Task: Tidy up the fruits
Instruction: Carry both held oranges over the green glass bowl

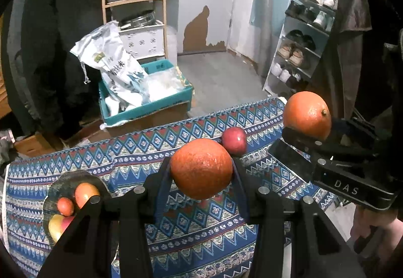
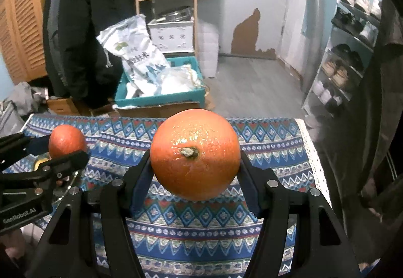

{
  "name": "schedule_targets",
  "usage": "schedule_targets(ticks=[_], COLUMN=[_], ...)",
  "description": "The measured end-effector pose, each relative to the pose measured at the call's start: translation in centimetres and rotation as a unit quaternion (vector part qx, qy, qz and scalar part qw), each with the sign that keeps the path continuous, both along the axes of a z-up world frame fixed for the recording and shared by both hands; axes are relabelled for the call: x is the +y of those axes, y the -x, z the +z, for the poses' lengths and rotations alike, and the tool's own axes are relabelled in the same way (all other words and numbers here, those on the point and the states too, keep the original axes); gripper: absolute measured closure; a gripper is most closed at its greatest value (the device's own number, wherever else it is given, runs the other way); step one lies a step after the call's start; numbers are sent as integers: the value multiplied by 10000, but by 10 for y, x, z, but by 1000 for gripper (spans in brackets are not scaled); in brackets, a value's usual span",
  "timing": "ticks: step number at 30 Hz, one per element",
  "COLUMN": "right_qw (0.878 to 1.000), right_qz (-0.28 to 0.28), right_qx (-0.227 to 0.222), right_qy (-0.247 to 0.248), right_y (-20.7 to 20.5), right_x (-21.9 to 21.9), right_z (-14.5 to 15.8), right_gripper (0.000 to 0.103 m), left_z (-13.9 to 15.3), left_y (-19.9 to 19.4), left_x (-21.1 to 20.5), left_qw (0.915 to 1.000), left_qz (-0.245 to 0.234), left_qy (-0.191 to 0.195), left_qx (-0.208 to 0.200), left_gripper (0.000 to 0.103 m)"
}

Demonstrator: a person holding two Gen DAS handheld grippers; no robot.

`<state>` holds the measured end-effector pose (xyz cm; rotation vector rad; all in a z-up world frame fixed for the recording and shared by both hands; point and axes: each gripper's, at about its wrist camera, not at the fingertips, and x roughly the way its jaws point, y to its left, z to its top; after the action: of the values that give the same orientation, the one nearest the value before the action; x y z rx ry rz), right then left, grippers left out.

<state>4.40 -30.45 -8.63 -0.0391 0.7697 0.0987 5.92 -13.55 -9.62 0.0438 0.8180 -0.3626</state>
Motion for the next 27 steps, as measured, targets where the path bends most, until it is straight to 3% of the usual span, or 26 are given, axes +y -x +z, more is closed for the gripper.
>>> schedule_targets(ticks=[27], right_qw=[9953], right_qz=[946], right_qx=[138], right_qy=[-118], right_y=[-22], right_x=[113], right_z=[2], right_gripper=[39], left_z=[1], left_y=[19], left_x=[115], left_qw=[9942], left_qz=[1064], left_qy=[127], left_qx=[11], left_gripper=[57])
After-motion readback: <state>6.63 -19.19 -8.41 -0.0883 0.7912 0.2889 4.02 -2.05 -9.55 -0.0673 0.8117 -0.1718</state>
